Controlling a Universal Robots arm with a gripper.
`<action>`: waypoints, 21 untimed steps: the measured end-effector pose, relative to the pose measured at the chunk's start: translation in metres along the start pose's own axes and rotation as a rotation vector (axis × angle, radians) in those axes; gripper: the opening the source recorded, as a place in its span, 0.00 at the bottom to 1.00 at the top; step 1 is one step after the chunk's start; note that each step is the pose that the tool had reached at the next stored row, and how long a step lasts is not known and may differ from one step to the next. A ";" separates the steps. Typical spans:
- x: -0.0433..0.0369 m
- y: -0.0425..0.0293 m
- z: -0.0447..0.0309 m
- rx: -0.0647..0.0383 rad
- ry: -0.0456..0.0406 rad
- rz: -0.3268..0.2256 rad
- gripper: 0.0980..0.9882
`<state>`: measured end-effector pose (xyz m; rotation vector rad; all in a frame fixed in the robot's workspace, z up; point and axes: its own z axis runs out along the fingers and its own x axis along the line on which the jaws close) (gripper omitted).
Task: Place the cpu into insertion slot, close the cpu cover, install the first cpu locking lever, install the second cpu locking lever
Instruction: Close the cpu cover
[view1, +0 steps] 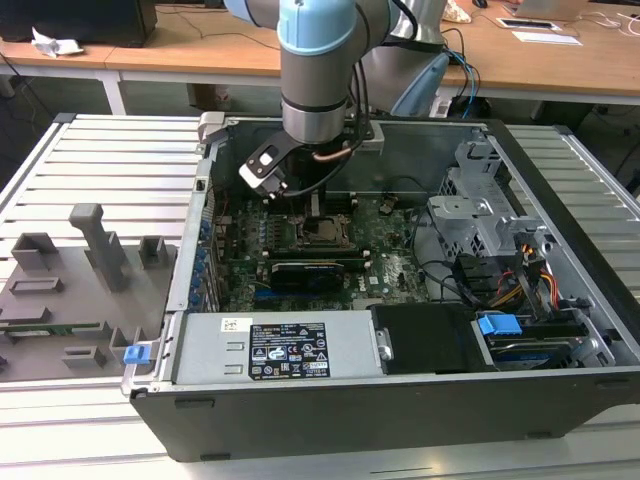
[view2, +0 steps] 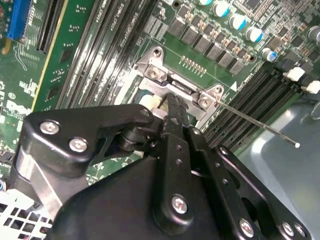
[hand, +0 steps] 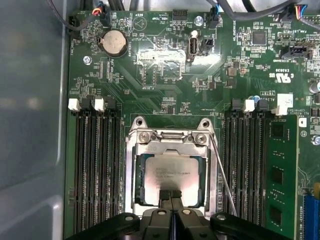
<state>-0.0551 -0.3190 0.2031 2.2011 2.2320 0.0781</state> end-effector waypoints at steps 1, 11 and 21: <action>0.0004 0.0002 -0.0006 0.000 0.0006 0.000 0.01; 0.0010 0.0066 -0.0109 0.000 0.0004 0.000 0.01; 0.0009 0.0151 -0.0106 0.002 0.0003 0.000 0.01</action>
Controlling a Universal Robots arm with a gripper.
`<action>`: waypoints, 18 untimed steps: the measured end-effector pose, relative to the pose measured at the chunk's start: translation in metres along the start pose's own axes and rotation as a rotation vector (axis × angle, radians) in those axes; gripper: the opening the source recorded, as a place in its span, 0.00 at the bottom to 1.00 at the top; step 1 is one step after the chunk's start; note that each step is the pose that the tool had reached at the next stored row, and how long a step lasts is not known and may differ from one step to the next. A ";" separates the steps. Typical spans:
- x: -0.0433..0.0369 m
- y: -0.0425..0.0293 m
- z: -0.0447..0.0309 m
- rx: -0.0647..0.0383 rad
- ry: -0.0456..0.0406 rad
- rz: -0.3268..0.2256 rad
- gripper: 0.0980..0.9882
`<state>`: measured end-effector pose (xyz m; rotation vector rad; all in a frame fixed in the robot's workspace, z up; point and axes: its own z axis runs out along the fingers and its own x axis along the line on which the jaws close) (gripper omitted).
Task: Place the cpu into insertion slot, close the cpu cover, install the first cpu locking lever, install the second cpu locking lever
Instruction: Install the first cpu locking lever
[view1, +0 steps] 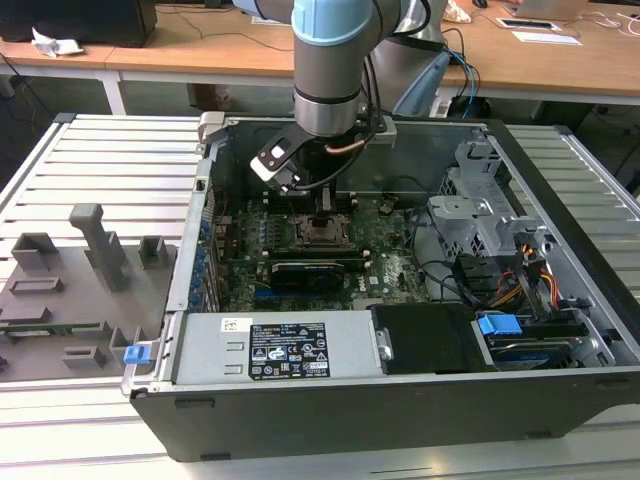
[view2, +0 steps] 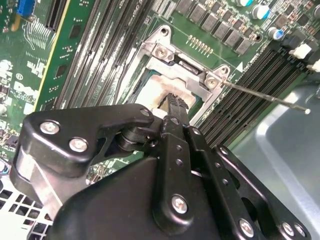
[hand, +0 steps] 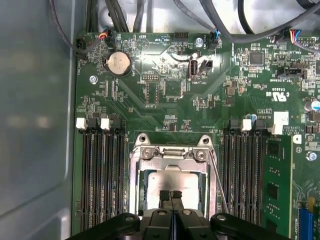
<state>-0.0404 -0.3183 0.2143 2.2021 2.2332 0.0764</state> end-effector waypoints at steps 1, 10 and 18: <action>0.0000 0.0002 0.0000 0.000 0.0000 0.000 0.01; 0.0001 0.0004 -0.0023 0.000 -0.0003 0.000 0.01; 0.0003 0.0006 -0.0078 0.000 -0.0001 0.000 0.01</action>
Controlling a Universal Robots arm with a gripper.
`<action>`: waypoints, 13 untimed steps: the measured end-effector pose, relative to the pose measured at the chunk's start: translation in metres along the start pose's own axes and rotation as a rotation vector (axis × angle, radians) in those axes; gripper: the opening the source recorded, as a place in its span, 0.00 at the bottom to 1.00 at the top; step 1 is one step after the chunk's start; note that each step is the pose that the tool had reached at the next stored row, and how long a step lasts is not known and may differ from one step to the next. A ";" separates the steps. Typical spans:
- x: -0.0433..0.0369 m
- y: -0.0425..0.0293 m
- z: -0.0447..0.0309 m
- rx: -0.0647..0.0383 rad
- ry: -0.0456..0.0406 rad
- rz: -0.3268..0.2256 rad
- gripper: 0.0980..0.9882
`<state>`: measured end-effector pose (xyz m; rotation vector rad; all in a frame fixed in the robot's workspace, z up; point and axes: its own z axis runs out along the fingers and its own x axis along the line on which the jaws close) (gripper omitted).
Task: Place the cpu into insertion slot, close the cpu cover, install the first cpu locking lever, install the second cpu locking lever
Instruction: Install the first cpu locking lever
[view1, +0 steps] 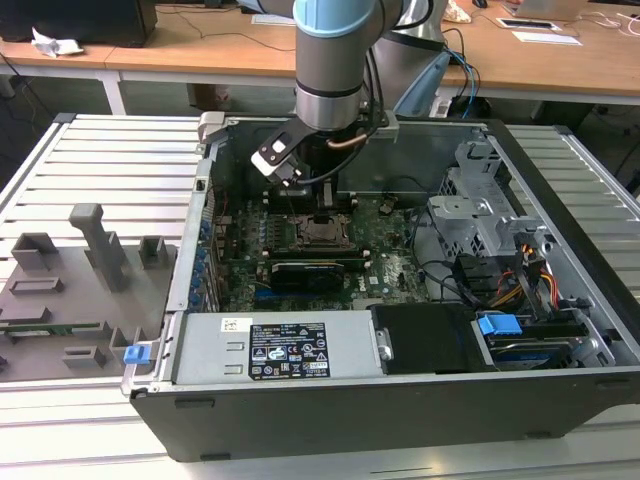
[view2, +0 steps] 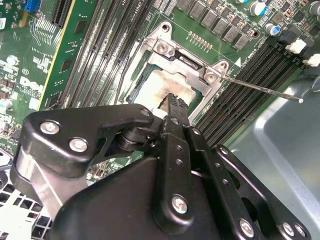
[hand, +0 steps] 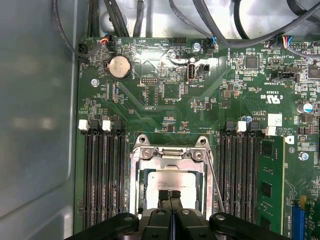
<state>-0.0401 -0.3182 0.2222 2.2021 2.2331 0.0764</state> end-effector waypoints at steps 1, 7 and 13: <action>0.0000 0.0000 -0.0003 0.000 -0.0001 0.000 0.01; 0.0000 0.0000 -0.0015 0.000 -0.0003 0.000 0.01; 0.0001 0.0001 -0.0024 0.000 0.0001 0.000 0.01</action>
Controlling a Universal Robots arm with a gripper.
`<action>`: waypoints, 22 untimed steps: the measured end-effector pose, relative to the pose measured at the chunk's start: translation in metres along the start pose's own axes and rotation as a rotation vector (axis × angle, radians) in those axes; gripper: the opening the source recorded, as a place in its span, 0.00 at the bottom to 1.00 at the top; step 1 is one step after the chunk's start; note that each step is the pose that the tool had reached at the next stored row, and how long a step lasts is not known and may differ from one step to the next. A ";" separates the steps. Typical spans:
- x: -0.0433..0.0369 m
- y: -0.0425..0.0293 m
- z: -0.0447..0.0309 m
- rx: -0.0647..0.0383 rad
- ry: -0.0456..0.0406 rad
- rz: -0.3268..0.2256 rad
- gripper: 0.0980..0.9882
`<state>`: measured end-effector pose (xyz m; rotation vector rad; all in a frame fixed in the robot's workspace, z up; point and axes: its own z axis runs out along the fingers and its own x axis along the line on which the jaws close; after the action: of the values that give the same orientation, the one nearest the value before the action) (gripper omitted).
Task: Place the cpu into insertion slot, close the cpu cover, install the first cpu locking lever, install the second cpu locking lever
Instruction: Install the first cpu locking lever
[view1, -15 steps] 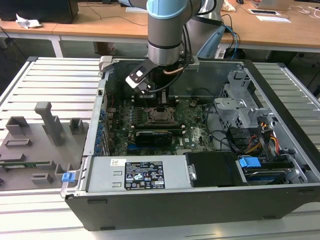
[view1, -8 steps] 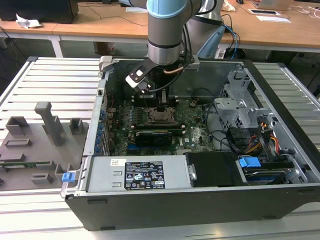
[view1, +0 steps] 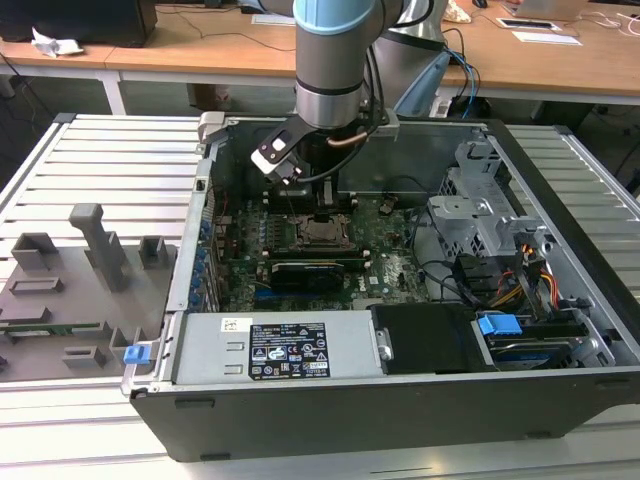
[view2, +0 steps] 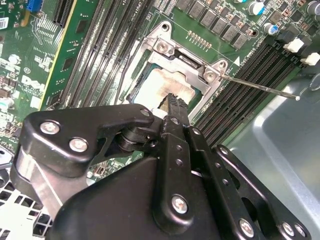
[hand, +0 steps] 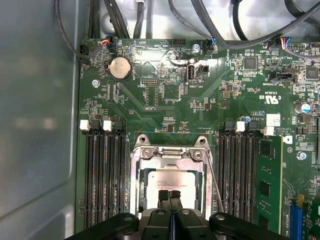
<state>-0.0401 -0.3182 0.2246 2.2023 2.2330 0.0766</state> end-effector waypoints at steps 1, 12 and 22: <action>0.0000 0.0000 -0.0003 0.000 -0.0001 0.000 0.01; 0.0001 0.0001 -0.0026 0.000 -0.0002 0.000 0.01; 0.0001 0.0002 -0.0047 0.000 0.0000 0.000 0.01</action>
<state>-0.0401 -0.3182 0.2293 2.2025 2.2328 0.0765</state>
